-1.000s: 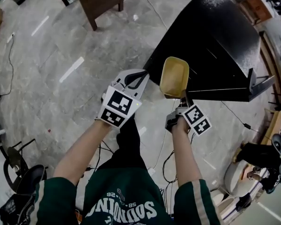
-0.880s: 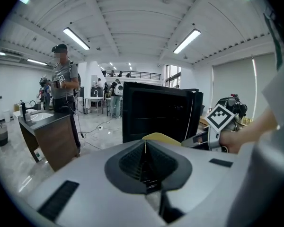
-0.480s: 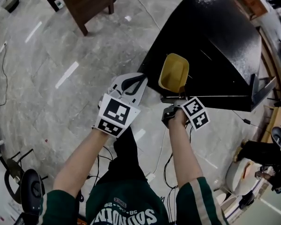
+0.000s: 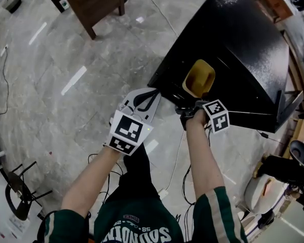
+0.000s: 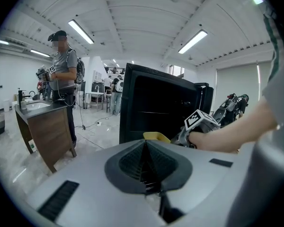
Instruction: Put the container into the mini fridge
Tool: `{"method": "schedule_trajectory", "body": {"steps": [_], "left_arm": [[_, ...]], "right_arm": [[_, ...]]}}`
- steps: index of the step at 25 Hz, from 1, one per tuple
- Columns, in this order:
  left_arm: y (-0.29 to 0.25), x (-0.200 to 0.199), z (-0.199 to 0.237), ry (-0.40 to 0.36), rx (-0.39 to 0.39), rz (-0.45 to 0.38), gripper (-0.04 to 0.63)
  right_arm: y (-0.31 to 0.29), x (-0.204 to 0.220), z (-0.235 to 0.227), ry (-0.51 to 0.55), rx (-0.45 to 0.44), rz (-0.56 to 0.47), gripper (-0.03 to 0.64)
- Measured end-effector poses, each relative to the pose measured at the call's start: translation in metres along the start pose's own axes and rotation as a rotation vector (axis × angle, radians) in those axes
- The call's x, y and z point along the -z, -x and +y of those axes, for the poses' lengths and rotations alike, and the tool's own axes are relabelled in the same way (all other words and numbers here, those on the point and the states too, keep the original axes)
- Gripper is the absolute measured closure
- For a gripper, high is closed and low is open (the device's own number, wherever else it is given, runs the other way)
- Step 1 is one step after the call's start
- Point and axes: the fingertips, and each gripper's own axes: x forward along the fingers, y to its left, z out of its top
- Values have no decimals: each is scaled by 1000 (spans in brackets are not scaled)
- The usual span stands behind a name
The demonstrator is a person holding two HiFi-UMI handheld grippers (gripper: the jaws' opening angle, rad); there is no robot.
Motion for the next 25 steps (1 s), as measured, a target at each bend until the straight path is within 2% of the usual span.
{"method": "schedule_trajectory", "body": {"steps": [4,10,20,25], "left_arm": [[0,11,5,9,-1,20,581],[1,27,9,13,-3,46,581],[6,38,15,18,-4,71,581],[7,44,19,24,-11,81,581]], "right_arm": [[-12,-2,-9,-15,46,-11,572],[-28,-5,-12,-40,62,-37,572],[-49,-16,-6,-92,58,-74,571],[-61,-26,-4,-119,16,-96,571]]}}
